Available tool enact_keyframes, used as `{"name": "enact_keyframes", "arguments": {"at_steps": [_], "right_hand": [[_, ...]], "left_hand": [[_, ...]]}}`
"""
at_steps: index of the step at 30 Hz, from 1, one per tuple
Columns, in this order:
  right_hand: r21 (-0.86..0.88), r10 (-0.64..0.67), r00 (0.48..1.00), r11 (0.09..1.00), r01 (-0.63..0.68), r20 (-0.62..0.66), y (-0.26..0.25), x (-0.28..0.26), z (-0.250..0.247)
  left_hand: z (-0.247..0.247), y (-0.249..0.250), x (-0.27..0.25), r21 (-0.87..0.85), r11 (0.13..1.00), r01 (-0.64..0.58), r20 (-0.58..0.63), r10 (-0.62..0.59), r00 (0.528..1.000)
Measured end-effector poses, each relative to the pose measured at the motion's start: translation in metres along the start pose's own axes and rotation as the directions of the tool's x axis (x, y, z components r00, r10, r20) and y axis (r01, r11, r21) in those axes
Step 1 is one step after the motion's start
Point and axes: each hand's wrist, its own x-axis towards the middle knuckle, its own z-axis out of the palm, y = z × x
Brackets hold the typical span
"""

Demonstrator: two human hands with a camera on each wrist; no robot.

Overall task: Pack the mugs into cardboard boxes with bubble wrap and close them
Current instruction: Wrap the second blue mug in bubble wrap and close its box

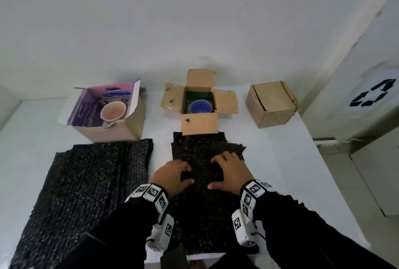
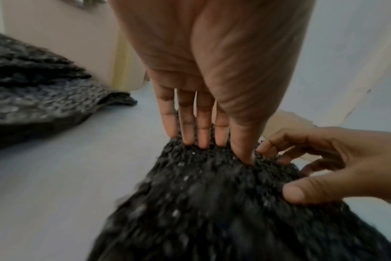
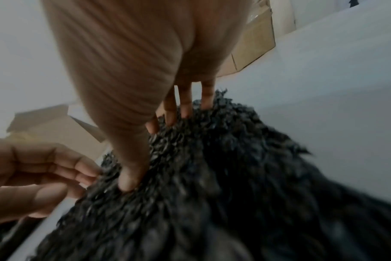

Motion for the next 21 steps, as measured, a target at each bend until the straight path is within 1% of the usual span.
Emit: {"name": "enact_keyframes", "arguments": {"at_steps": [2,4,6,8,10,12,13,14,16,17,19,20,21], "right_hand": [[-0.074,0.036,0.999,0.996,-0.038,-0.029,-0.007,-0.001,0.008],[-0.066,0.038,0.994,0.997,-0.045,-0.107,-0.012,-0.002,0.012],[0.015,0.027,0.976,1.0,-0.025,-0.218,-0.014,-0.001,0.013],[0.105,0.027,0.942,0.994,0.008,-0.333,-0.013,-0.003,0.011],[0.21,0.044,0.912,0.977,0.047,-0.408,-0.012,-0.005,0.005],[0.37,0.124,0.884,0.927,0.059,-0.45,-0.012,-0.007,-0.007],[0.439,0.184,0.872,0.897,0.039,-0.453,-0.011,-0.008,-0.013],[0.487,0.241,0.861,0.873,0.01,-0.449,-0.009,-0.009,-0.018],[0.526,0.325,0.833,0.849,-0.048,-0.448,-0.005,-0.01,-0.024],[0.536,0.36,0.814,0.841,-0.072,-0.455,-0.002,-0.011,-0.024],[0.549,0.419,0.776,0.828,-0.114,-0.471,0.004,-0.014,-0.023],[0.542,0.429,0.77,0.83,-0.131,-0.472,0.006,-0.016,-0.022],[0.52,0.422,0.78,0.841,-0.147,-0.463,0.007,-0.018,-0.022]], "left_hand": [[0.012,-0.009,-0.009,0.021,1.0,-0.011,0.083,0.009,0.996],[0.019,-0.013,-0.014,0.024,0.999,-0.025,0.085,0.023,0.996],[0.021,-0.013,-0.015,0.005,1.0,-0.015,0.048,0.015,0.999],[0.02,-0.01,-0.013,0.002,1.0,-0.006,0.011,0.006,1.0],[0.019,-0.008,-0.009,0.037,0.999,-0.023,-0.019,0.024,1.0],[0.018,-0.003,-0.004,0.042,0.997,-0.063,-0.065,0.066,0.996],[0.018,0.001,-0.002,0.02,0.996,-0.092,-0.09,0.094,0.992],[0.019,0.006,-0.001,-0.012,0.991,-0.131,-0.112,0.129,0.985],[0.021,0.015,0.002,-0.057,0.975,-0.214,-0.129,0.205,0.97],[0.022,0.018,0.004,-0.049,0.969,-0.24,-0.107,0.234,0.966],[0.026,0.024,0.007,0.043,0.964,-0.264,0.002,0.264,0.964],[0.027,0.026,0.009,0.115,0.955,-0.273,0.075,0.266,0.961],[0.028,0.027,0.012,0.182,0.942,-0.283,0.14,0.26,0.955]]}}
